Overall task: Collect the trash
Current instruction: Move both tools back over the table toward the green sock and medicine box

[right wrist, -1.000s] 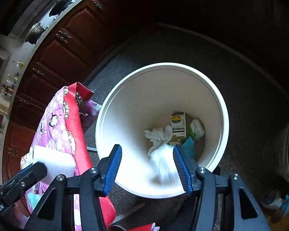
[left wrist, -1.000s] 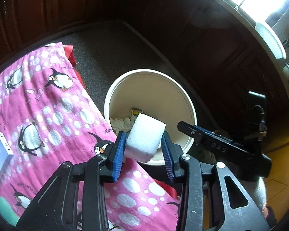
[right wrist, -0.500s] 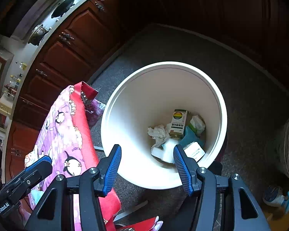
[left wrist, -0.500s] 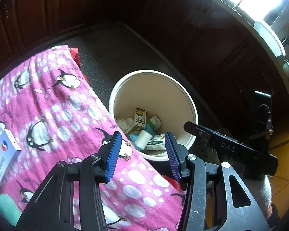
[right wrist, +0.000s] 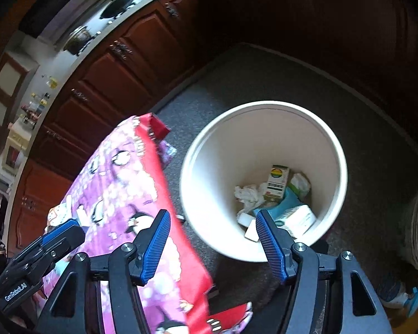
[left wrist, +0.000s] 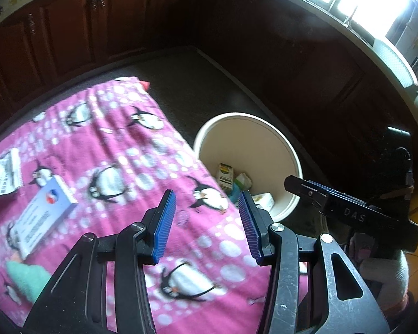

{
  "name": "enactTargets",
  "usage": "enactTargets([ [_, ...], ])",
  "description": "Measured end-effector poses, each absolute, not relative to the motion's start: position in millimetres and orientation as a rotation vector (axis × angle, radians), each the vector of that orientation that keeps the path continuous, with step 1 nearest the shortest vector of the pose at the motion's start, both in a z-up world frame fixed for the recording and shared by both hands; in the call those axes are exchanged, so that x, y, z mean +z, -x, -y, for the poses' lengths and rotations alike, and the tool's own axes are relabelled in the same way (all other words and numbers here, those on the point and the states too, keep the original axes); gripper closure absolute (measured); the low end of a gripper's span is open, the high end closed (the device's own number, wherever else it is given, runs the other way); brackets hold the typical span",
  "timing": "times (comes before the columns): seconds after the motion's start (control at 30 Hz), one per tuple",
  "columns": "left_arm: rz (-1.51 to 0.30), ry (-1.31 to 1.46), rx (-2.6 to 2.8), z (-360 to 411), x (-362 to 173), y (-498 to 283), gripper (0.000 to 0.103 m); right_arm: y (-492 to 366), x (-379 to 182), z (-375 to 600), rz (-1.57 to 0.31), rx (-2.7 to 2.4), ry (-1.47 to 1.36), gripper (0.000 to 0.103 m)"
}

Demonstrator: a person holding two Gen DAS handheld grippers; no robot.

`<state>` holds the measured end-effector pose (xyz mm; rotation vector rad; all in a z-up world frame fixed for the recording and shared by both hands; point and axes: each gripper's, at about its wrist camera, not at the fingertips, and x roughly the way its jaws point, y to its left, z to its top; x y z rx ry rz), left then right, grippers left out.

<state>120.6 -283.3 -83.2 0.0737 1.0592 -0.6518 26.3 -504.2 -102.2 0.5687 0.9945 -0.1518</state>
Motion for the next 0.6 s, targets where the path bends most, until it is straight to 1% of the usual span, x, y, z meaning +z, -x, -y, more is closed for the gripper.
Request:
enactTargets([
  [0.6,-1.054,0.015,-0.487,175.6,-73.0,-99.6,0.056,-51.3,-91.3,396.5,-1.024,0.06,-0.468,0.039],
])
